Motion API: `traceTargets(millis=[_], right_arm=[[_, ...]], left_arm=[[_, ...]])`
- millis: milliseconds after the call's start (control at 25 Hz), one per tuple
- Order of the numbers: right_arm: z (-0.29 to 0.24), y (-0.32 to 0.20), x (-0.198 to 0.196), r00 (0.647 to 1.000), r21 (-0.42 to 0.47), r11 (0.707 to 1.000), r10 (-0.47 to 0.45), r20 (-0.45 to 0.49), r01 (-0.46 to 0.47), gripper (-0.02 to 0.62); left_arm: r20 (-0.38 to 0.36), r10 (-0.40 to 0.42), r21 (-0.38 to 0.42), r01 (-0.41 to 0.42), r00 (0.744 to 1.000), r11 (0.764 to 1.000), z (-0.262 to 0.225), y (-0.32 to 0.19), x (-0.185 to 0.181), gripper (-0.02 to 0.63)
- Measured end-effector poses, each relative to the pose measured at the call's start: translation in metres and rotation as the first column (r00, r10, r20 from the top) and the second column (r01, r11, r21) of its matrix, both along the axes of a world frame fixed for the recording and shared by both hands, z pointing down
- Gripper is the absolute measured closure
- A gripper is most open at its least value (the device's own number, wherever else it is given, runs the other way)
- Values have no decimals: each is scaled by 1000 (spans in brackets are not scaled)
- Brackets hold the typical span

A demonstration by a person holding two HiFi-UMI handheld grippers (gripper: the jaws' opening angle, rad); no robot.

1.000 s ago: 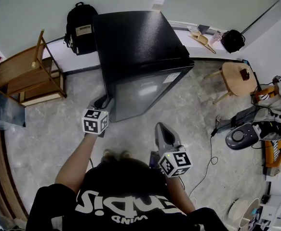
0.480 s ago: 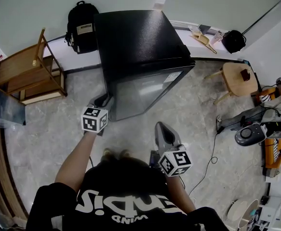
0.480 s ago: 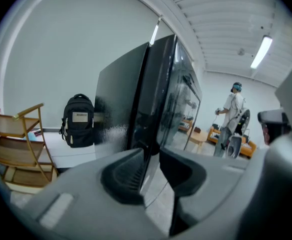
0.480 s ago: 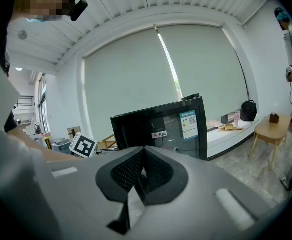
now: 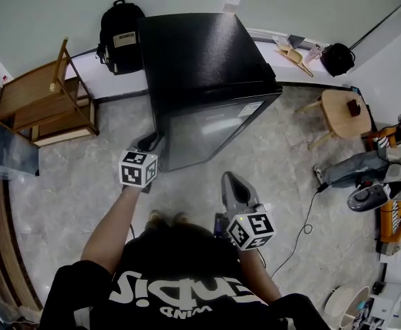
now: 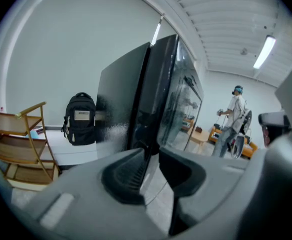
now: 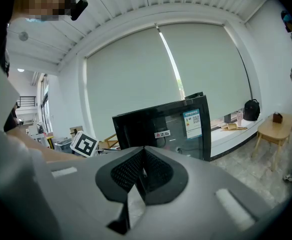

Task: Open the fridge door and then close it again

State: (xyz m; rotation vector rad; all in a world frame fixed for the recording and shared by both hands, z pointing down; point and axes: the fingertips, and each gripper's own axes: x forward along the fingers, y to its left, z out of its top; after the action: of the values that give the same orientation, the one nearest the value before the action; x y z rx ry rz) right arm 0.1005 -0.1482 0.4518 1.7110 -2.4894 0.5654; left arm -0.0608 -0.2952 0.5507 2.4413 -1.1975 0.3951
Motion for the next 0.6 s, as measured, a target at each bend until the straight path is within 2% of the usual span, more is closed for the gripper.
traceTargets(millis=[600], right_arm=[[2, -2, -4, 1000, -8, 1000, -14, -4, 14, 598]], left_arm=[[-5, -7, -10, 7, 1000, 1000, -1, 2, -1, 520]])
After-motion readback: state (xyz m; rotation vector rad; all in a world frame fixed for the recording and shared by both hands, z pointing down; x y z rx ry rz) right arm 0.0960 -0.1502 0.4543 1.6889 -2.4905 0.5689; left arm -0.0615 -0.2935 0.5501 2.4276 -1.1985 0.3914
